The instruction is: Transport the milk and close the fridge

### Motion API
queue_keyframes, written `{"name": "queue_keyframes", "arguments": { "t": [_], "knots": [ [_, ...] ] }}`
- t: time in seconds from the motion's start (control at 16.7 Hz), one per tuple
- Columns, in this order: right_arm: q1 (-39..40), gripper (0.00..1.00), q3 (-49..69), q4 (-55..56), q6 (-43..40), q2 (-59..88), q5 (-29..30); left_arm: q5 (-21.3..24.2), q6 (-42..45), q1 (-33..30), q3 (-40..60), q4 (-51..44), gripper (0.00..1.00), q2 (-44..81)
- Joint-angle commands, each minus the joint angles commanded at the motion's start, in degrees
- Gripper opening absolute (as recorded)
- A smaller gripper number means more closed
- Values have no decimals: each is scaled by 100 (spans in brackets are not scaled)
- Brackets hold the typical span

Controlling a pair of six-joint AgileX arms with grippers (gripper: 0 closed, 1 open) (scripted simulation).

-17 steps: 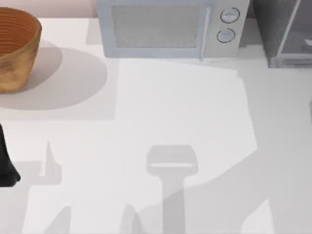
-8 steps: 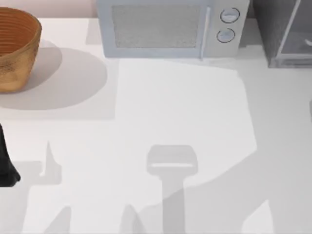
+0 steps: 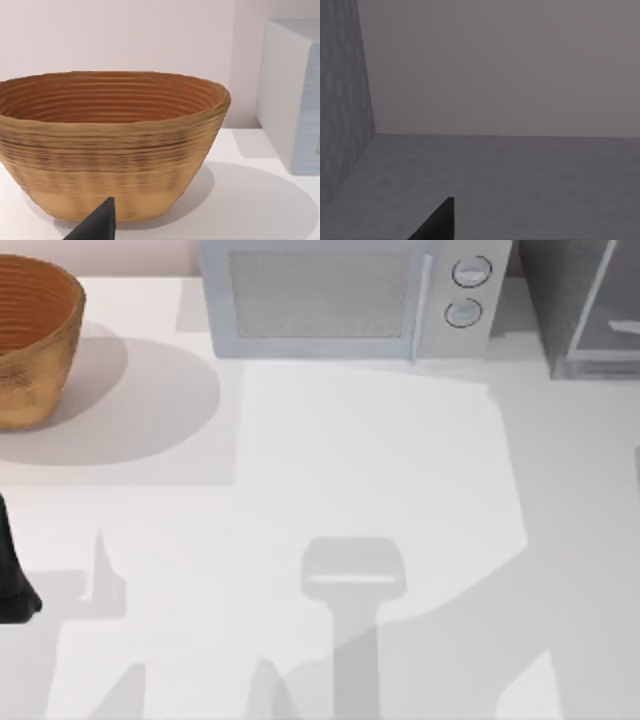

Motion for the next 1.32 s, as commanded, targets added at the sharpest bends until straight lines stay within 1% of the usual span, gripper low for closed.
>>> {"name": "queue_keyframes", "arguments": {
  "t": [0.48,0.72,0.96,1.32],
  "knots": [
    [22,100,-35,-24,4,-60,1,0,0,0,0,0,100,0],
    [132,100,-501,-395,23,-897,49,0,0,0,0,0,100,0],
    [292,100,-1436,-1141,20,-2698,200,0,0,0,0,0,100,0],
    [581,100,-3413,-2723,-13,-6675,565,0,0,0,0,0,100,0]
  ]
}}
